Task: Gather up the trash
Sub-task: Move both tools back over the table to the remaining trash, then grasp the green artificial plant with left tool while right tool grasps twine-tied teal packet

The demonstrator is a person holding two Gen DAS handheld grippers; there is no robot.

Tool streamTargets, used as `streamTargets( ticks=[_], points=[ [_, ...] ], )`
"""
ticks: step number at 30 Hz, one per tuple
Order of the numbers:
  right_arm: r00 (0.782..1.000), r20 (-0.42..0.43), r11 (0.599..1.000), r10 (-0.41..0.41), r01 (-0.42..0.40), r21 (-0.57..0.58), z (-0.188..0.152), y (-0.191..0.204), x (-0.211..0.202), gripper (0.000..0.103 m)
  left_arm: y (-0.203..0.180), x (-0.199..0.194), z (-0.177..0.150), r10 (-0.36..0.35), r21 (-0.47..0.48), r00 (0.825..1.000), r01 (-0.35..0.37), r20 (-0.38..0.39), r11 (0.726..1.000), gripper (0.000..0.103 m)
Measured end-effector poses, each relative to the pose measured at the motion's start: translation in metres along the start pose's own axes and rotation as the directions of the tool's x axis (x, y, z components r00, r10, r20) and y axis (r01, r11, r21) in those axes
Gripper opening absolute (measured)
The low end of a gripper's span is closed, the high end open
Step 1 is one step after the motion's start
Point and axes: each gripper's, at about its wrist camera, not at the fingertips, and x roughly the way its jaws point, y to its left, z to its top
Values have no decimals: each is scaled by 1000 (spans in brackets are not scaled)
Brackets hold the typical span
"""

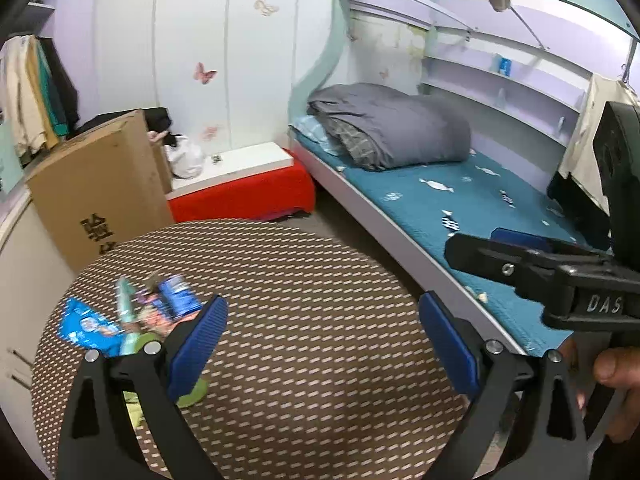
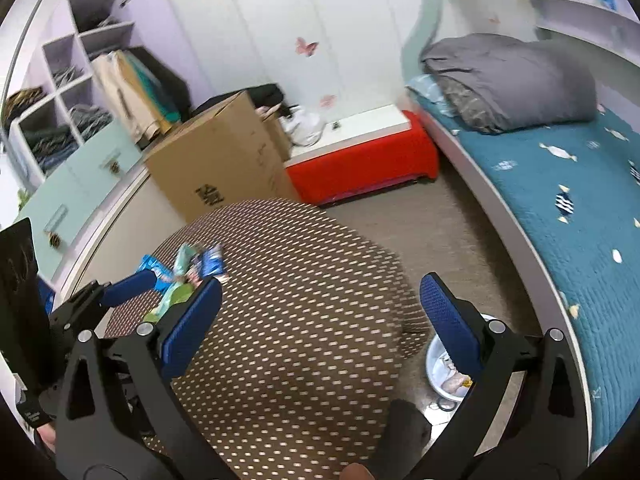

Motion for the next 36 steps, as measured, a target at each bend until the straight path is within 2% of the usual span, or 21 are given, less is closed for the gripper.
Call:
streamTargets(
  ticks=[6,16,20,25,26,29,30,31,33,36],
  points=[
    [999,-42,999,31,-32,-42,-9,30,20,97,51,-6,-26,73,-28,997,-73,-11,997,94],
    [991,-122,995,51,-61,-79,-31,62,47,97,133,6,-76,159,-131,982,-171,-103,976,94],
    [988,-146,993,52,-66,-93,-36,72,57,97,152,21,-86,161,-166,977,-184,-141,969,94],
    [984,-167,991,54,-74,-114,-36,83,68,97,162,40,-92,125,-201,979,-157,-163,967,92],
    [984,-171,990,54,-75,-118,-36,84,70,97,163,44,-93,114,-208,979,-149,-170,967,88],
    [982,-182,988,58,-82,-128,-35,93,80,97,165,44,-93,110,-206,979,-145,-169,968,63],
    [981,-186,988,62,-87,-130,-35,96,83,97,166,44,-92,102,-208,981,-137,-167,969,50],
    [979,-193,986,70,-97,-133,-34,101,89,97,167,43,-93,98,-208,981,-133,-169,969,42],
    [976,-204,983,80,-112,-148,-32,110,98,97,171,39,-95,79,-213,983,-114,-165,971,31],
    [967,-228,972,115,-157,-175,-27,129,116,97,172,31,-100,66,-213,985,-100,-160,972,27]
  ],
)
